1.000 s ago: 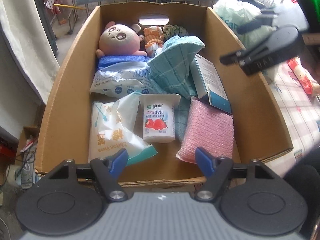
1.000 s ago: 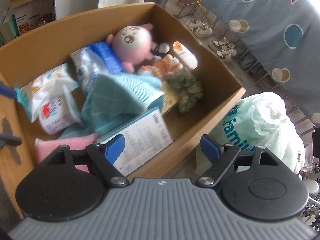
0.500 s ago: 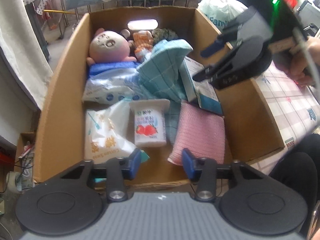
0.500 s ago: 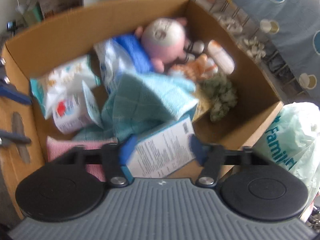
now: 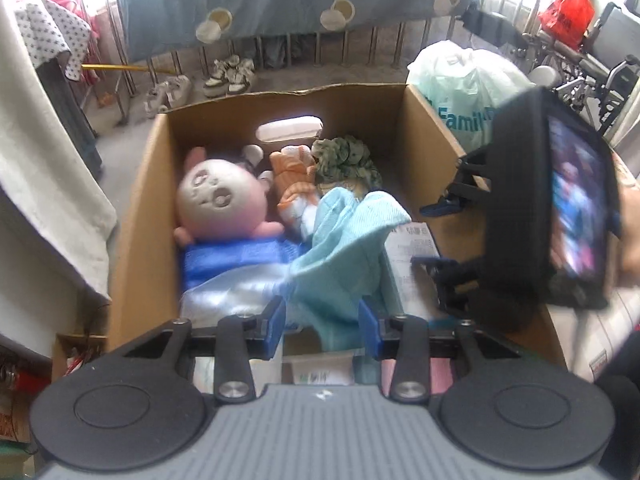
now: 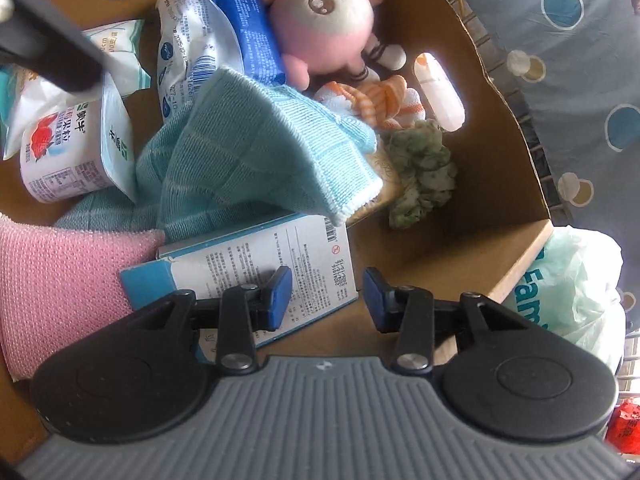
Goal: Organize soft objects
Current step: 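Lift both tools out of the cardboard box and pull back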
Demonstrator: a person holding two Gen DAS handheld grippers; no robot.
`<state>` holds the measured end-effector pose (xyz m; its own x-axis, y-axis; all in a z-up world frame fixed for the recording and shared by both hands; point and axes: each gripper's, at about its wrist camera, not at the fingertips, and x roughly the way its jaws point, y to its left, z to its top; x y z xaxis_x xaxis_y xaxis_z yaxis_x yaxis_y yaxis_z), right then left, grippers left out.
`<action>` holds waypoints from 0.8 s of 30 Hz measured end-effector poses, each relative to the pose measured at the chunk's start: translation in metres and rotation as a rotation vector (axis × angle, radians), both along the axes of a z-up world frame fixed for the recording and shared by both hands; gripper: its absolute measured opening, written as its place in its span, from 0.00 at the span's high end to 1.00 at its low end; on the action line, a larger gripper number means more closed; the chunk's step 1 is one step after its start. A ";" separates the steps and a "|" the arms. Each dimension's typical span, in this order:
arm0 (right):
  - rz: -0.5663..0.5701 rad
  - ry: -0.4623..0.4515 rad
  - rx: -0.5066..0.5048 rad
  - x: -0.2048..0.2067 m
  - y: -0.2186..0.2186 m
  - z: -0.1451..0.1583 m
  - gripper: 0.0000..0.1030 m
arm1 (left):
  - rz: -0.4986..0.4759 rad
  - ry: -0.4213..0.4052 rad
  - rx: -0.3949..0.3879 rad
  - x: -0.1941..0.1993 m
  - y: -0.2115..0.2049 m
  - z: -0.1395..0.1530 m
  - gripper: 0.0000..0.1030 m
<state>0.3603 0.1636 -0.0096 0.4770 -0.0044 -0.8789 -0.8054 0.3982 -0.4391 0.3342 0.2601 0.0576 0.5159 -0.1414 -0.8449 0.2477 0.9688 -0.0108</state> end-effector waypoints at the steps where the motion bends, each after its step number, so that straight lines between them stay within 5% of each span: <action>1: 0.005 -0.001 -0.001 0.001 0.000 0.000 0.61 | 0.004 0.009 -0.003 0.006 -0.004 -0.003 0.61; 7: 0.023 0.001 0.070 -0.014 -0.007 0.007 0.60 | -0.025 0.068 -0.028 0.005 -0.020 -0.020 0.57; 10: 0.014 -0.061 0.197 -0.030 -0.023 0.036 0.42 | -0.019 0.058 -0.020 -0.010 -0.022 -0.026 0.55; 12: -0.002 -0.160 0.323 -0.048 -0.039 0.067 0.38 | 0.006 0.036 -0.037 -0.023 -0.019 -0.022 0.42; 13: -0.010 -0.194 0.399 -0.057 -0.050 0.082 0.37 | 0.027 0.012 -0.045 -0.031 -0.018 -0.019 0.32; 18: -0.107 -0.292 0.782 -0.109 -0.116 0.128 0.19 | 0.119 -0.184 -0.038 -0.082 -0.020 -0.005 0.20; 21: -0.172 -0.367 0.915 -0.134 -0.146 0.122 0.18 | 0.212 -0.260 -0.055 -0.103 -0.022 -0.007 0.19; 24: -0.210 -0.392 1.020 -0.147 -0.162 0.101 0.18 | 0.312 -0.304 -0.070 -0.123 -0.024 -0.012 0.05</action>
<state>0.2129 0.0012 0.0916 0.7970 0.5214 -0.3049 -0.5571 0.8296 -0.0374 0.2111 0.2356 0.0452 0.7667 0.0090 -0.6420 -0.0545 0.9972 -0.0511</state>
